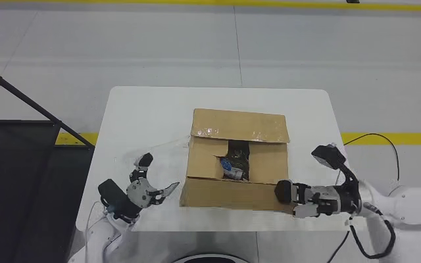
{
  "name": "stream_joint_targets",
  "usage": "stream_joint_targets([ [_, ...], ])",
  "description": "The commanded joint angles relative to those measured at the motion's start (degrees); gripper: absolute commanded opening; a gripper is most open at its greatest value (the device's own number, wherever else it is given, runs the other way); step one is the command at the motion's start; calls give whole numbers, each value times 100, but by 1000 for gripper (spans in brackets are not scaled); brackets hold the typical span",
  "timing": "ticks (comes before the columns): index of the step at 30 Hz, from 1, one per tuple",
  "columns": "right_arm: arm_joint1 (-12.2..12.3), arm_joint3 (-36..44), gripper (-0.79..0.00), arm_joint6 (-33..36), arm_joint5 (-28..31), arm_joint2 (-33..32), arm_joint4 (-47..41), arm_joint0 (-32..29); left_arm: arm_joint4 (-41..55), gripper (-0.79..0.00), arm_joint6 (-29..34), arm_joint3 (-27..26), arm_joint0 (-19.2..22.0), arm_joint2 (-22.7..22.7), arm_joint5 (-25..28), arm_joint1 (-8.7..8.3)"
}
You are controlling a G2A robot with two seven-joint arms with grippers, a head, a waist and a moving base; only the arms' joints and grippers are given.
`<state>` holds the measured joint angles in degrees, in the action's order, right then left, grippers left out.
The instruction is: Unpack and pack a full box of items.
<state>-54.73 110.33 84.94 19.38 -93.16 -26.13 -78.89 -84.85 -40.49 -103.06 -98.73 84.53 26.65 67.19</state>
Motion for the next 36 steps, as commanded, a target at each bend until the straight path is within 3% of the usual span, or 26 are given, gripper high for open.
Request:
stream_joint_targets([
  [1, 89, 12, 0, -182, 181, 133, 367, -99, -261, 0, 13, 46, 33, -49, 69, -15],
  [7, 380, -87, 0, -672, 670, 530, 767, -171, -1065, 0, -4, 242, 102, -234, 104, -58],
  [12, 540, -382, 0, -1086, 1084, 494, -90, -70, -1241, 0, -12, 385, 151, -306, -9, -72],
  [17, 584, -845, 0, -1024, 1020, 420, -1471, 183, -1236, 0, -19, 458, 160, -327, -39, -88],
  [28, 585, -876, 0, -1004, 1001, 418, -1521, 203, -1222, 0, -12, 465, 156, -327, -51, -92],
  [32, 554, -946, 0, -1637, 129, 705, -1272, 415, -1222, 0, -12, 465, 156, -327, -51, -92],
  [36, 526, -1306, 0, -1812, -880, 1032, -1267, 846, -1222, 0, -12, 465, 156, -327, -51, -92],
])
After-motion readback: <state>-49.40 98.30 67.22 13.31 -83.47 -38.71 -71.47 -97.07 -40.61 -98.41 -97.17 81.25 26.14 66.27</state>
